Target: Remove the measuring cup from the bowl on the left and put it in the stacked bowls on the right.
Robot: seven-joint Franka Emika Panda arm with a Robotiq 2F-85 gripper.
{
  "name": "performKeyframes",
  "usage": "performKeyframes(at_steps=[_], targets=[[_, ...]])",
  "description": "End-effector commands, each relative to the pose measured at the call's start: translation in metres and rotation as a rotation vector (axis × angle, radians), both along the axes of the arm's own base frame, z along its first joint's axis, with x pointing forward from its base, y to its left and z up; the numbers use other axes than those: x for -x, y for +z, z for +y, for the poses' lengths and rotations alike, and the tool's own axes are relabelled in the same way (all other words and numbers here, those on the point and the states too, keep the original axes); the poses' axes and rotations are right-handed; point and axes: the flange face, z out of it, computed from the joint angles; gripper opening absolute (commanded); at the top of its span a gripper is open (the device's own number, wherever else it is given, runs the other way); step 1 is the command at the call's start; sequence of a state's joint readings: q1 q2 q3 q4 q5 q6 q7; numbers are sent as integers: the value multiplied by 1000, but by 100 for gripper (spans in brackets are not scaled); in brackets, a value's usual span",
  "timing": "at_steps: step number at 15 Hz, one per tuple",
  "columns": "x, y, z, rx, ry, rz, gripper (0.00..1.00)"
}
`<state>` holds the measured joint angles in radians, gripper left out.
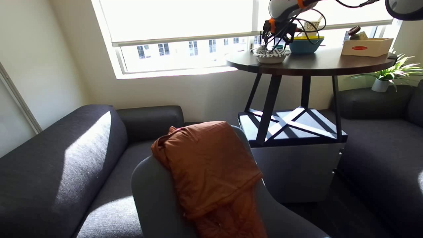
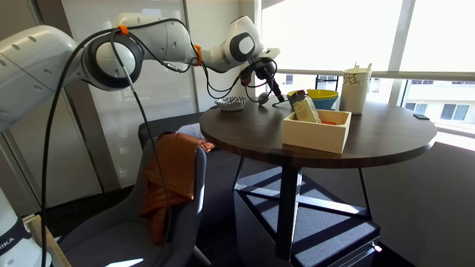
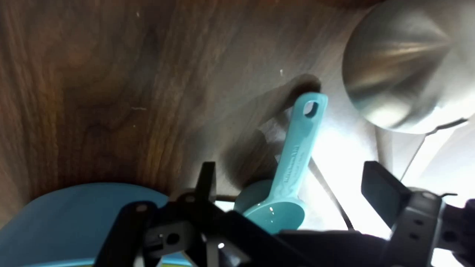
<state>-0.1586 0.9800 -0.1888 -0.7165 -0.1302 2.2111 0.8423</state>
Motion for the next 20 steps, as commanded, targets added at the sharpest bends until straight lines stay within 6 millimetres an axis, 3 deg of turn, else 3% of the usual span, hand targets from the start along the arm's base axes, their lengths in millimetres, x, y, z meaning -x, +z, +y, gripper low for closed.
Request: performKeyframes(at_steps=[1,13,20], targets=[[-7,-2,6,102,-18,-6,100],[5,-17,7,69,-88,181,100],[3,-1,18,49,-70,143,100]])
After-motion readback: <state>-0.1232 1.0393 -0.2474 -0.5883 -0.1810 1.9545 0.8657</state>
